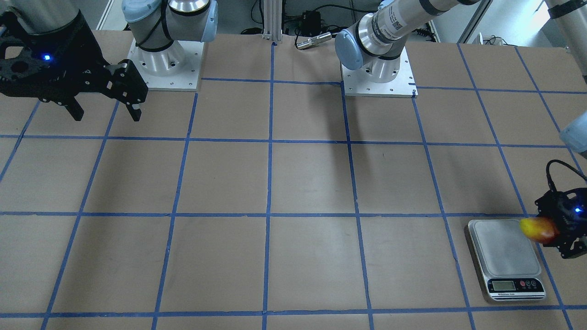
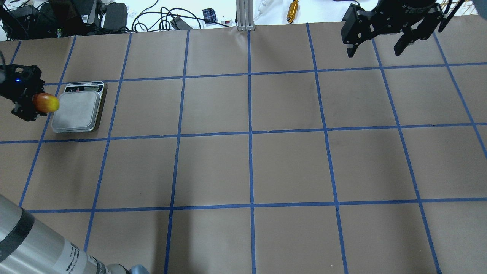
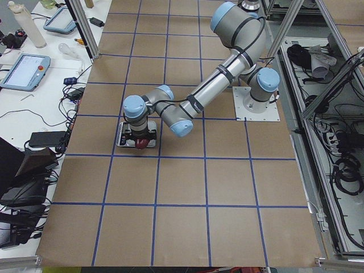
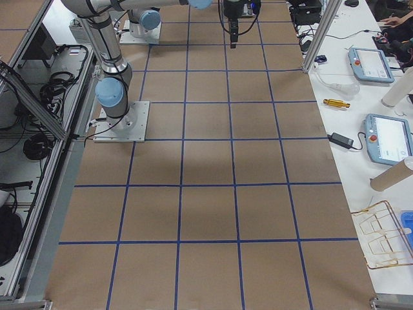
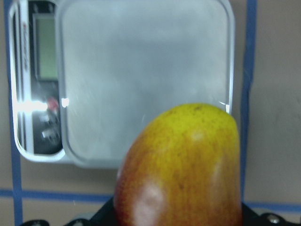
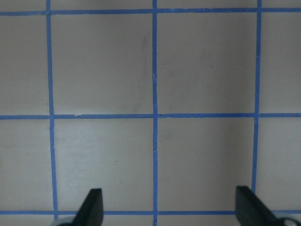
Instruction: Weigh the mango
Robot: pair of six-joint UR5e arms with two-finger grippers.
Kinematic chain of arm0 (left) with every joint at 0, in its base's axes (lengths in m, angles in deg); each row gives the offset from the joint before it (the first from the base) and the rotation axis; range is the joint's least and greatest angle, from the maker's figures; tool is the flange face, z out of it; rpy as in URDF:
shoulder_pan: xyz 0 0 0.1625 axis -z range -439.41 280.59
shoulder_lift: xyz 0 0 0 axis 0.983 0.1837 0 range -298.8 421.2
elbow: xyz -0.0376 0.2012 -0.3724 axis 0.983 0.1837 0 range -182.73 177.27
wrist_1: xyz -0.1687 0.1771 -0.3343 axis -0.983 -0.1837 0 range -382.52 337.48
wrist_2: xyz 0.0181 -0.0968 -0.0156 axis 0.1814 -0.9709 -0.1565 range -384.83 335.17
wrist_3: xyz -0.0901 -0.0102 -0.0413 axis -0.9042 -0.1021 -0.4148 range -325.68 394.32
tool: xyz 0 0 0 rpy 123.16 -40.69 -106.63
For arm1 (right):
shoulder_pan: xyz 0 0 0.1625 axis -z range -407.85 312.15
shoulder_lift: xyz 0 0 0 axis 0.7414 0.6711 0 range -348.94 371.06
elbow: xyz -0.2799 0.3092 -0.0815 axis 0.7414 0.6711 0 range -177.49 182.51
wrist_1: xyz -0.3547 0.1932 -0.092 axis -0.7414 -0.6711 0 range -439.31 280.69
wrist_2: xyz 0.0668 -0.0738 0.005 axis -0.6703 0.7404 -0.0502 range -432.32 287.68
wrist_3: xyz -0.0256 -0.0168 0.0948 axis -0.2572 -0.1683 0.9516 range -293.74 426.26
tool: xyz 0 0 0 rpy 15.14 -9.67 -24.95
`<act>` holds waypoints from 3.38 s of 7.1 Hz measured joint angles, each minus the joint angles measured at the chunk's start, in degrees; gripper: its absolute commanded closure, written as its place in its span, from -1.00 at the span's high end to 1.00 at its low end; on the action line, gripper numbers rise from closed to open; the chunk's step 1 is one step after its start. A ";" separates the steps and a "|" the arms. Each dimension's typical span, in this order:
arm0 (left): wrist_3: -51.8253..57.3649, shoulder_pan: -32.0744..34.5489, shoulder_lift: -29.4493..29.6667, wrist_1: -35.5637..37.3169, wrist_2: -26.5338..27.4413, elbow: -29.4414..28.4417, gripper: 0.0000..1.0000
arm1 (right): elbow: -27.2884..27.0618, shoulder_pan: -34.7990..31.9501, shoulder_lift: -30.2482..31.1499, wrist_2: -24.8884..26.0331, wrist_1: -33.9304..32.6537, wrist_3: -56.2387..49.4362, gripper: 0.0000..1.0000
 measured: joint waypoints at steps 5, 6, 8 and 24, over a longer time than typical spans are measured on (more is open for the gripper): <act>-5.55 3.55 3.16 3.00 -1.54 0.25 0.98 | 0.00 -0.02 -0.01 0.03 0.00 0.00 1.00; -5.72 3.57 3.51 3.15 -1.39 0.26 1.00 | 0.00 -0.02 -0.01 0.01 0.00 0.00 1.00; -5.97 3.59 3.71 3.22 -1.05 0.17 1.00 | 0.00 -0.02 -0.01 0.04 0.00 0.00 1.00; -96.58 23.53 -33.94 -32.49 0.28 3.50 1.00 | 0.00 -0.02 0.05 -0.03 0.00 0.00 1.00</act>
